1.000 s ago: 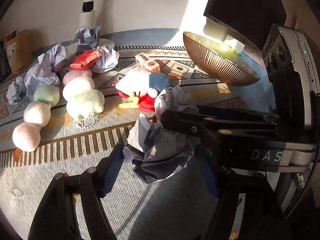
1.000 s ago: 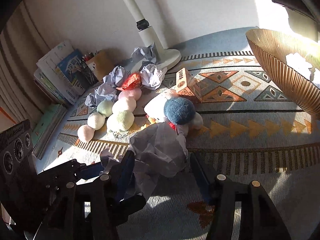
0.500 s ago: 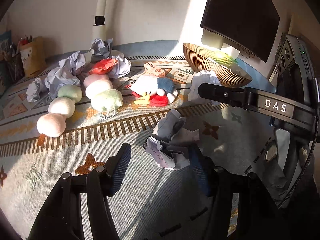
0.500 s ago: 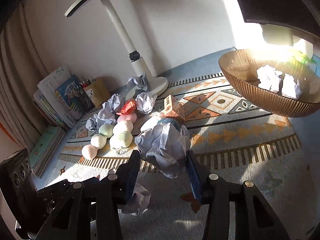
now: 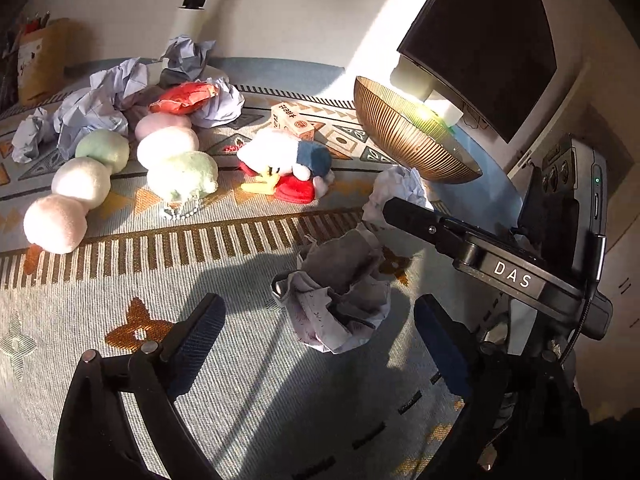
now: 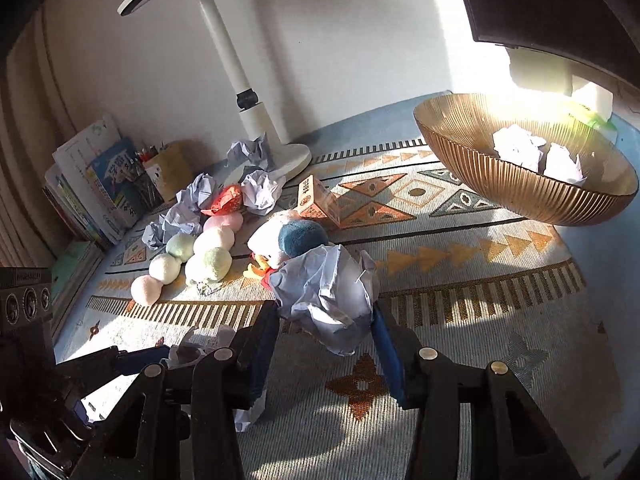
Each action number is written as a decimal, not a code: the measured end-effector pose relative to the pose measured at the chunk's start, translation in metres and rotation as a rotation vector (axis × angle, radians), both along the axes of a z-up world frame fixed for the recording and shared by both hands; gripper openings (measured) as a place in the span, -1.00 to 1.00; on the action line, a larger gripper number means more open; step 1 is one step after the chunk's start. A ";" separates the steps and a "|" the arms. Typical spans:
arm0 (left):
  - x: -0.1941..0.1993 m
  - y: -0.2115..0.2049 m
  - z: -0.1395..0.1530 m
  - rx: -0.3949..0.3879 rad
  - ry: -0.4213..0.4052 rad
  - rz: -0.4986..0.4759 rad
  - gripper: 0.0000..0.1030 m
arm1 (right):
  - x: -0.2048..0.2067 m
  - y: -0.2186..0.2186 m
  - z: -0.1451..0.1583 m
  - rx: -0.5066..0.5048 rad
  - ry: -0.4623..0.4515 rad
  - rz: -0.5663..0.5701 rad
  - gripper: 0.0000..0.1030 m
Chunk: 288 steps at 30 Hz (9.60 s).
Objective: Organize objects
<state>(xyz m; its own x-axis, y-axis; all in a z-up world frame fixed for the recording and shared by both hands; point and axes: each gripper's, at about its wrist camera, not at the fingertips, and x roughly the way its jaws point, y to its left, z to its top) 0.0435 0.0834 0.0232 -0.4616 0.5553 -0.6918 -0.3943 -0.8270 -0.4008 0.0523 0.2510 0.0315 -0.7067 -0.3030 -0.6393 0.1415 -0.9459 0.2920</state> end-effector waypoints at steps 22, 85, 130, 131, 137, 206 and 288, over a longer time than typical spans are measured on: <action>-0.021 -0.013 0.002 -0.174 0.085 0.224 -0.01 | -0.003 -0.020 -0.006 0.118 -0.025 0.006 0.29; -0.157 0.192 0.115 -0.105 0.366 -0.003 0.45 | -0.072 0.153 0.094 0.115 0.062 -0.562 0.12; -0.004 -0.027 0.012 -0.274 0.253 0.384 0.91 | 0.006 -0.051 0.012 0.142 0.142 -0.107 0.96; -0.004 -0.028 0.012 -0.273 0.251 0.386 0.91 | 0.006 -0.050 0.012 0.141 0.142 -0.106 0.96; -0.006 -0.029 0.012 -0.271 0.247 0.388 0.91 | 0.007 -0.051 0.012 0.141 0.141 -0.104 0.97; -0.090 -0.117 -0.010 -0.344 0.019 0.307 0.77 | -0.103 -0.168 -0.009 0.160 -0.139 0.254 0.20; -0.101 0.059 0.134 0.048 0.295 0.175 0.52 | -0.008 0.085 0.131 -0.017 0.222 -0.376 0.26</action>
